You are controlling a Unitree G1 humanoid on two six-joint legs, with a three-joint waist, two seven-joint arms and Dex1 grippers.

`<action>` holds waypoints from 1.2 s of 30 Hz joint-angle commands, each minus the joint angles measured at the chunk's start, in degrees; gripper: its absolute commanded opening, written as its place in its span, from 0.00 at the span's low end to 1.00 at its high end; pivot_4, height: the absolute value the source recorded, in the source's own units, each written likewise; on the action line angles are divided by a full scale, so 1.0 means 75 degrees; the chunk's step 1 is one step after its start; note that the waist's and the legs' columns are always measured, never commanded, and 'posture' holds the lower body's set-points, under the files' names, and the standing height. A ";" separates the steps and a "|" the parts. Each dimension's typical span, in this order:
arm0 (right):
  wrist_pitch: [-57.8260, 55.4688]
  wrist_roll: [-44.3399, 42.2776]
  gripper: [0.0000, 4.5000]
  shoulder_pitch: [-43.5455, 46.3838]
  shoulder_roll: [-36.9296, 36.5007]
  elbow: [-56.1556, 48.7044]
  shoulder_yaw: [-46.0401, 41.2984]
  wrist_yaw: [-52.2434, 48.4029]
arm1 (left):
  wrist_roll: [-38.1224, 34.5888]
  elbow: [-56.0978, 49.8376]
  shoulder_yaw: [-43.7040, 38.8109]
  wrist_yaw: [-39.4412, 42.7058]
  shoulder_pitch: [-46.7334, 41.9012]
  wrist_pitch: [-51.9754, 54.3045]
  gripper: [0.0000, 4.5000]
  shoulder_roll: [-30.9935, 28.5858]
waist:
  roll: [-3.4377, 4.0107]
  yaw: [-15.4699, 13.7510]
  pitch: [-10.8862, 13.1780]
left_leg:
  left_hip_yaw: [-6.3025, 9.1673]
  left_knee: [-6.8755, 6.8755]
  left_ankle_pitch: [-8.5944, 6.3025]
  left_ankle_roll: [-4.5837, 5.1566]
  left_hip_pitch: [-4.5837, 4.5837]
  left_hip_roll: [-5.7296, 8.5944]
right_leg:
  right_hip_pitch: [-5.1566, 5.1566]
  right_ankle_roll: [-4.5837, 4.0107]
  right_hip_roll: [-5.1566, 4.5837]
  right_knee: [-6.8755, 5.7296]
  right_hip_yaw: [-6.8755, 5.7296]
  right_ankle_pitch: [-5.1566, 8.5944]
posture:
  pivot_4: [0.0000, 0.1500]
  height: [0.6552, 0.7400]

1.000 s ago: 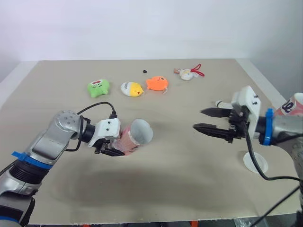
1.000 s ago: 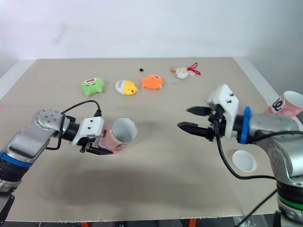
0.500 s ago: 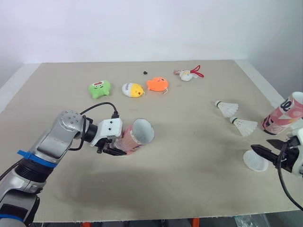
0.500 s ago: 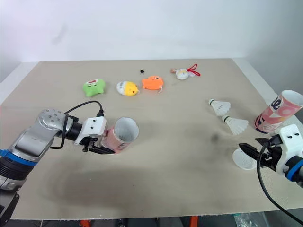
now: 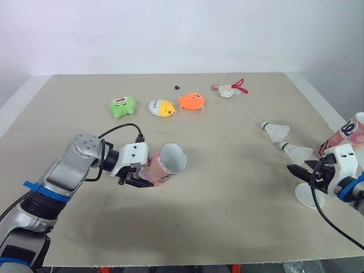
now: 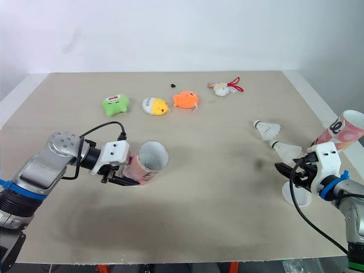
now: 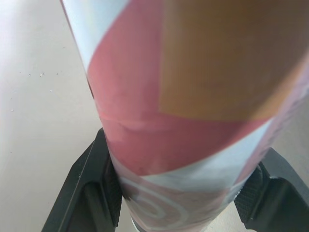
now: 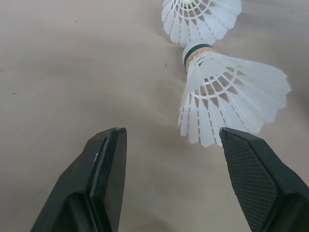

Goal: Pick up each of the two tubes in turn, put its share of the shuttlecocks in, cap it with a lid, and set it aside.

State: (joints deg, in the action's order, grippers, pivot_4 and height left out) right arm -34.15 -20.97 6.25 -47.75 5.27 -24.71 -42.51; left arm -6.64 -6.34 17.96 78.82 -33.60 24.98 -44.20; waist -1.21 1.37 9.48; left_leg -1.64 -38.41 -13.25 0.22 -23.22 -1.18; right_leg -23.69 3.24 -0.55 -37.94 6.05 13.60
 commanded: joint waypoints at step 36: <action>-0.0680 -0.2632 0.00 0.1610 -0.1484 -0.5312 0.1651 -0.2301 | 0.0072 -0.0013 0.0319 0.0020 0.0084 -0.0064 0.54 0.0056 | 0.0024 -0.0003 0.0013 | 0.0019 0.0001 -0.0011 0.0015 0.0019 -0.0013 | 0.0029 0.0007 -0.0003 0.0018 -0.0011 0.0009 | 1.00 1.00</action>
State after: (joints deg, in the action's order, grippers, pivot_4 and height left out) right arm -39.17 -39.51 16.93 -58.18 -30.41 -15.56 -58.67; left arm -6.54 -6.91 18.01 78.14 -33.31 24.85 -44.20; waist -1.03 1.35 9.58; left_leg -1.47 -38.40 -13.33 0.33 -23.10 -1.30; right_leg -23.48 3.27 -0.57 -37.72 5.92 13.68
